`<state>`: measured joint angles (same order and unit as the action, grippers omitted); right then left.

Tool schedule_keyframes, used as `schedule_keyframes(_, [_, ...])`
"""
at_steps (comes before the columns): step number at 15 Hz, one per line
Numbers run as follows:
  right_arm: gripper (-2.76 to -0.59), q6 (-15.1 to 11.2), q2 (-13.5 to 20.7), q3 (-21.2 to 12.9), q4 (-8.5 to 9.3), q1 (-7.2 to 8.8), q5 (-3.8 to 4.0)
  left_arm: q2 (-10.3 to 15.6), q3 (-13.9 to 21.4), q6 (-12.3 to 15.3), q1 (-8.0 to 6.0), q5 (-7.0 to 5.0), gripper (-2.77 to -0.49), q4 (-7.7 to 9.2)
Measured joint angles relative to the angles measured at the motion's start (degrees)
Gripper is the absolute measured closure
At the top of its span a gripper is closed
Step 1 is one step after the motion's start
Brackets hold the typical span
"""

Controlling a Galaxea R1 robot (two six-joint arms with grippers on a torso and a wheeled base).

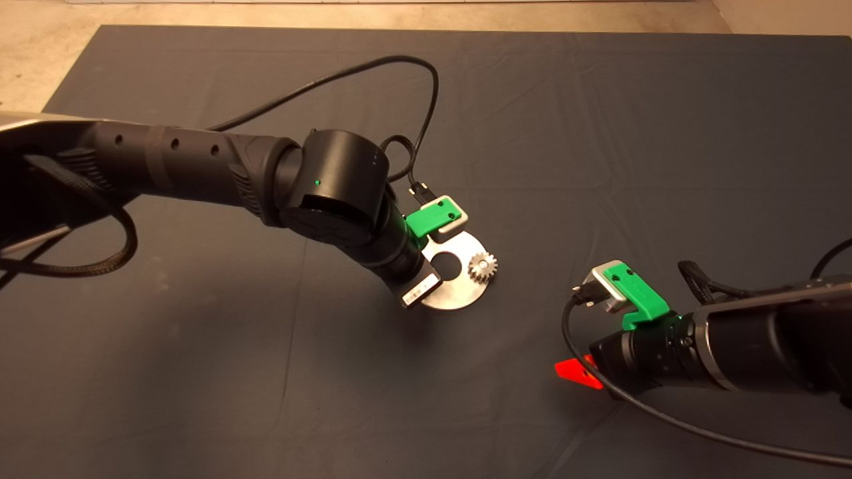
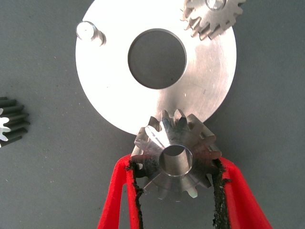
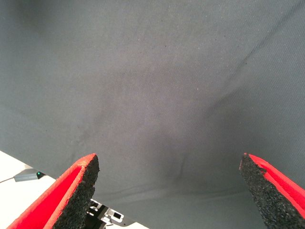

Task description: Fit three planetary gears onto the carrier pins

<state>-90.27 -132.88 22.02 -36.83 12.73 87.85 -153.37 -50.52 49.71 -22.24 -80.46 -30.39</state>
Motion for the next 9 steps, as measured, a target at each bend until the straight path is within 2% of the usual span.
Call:
schedule_keyframes(2, [-2.20,0.0,0.0,0.0,0.00,0.00,0.02,-0.3,0.0,0.0,0.05,-0.11,-0.60,-1.09])
schedule_keyframes(6, [-2.20,0.0,-0.1,0.0,0.00,0.00,0.00,-2.7,0.0,0.0,0.91,0.11,-0.60,-1.16])
schedule_keyframes(8, [-2.20,0.0,-0.2,0.0,0.00,0.02,0.00,-2.6,0.0,0.0,1.12,0.24,-0.60,-1.27])
schedule_keyframes(9, [-2.20,0.0,-0.2,0.0,0.00,0.02,0.03,-2.5,-0.1,0.0,1.58,-0.06,-0.60,-1.42])
